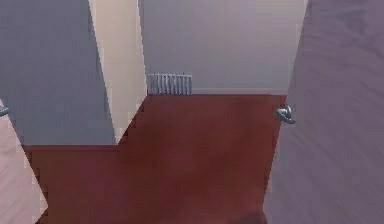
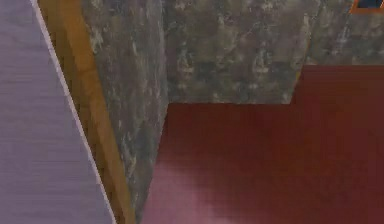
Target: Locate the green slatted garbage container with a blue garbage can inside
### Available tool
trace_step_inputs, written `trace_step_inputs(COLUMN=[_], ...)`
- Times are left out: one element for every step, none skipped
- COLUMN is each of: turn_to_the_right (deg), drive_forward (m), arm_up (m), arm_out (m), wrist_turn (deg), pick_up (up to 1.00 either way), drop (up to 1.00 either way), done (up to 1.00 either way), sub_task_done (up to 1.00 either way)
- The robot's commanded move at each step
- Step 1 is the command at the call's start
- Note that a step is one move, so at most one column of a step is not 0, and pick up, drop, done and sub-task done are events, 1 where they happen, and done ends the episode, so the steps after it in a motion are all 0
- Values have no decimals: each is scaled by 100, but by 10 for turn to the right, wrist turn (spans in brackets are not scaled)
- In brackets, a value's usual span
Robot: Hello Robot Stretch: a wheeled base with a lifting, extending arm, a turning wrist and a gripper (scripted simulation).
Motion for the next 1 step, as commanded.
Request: trace_step_inputs(turn_to_the_right=[0], drive_forward=[100], arm_up=[0], arm_out=[0], wrist_turn=[0], pick_up=[0], drop=[0], done=[0], sub_task_done=[0])
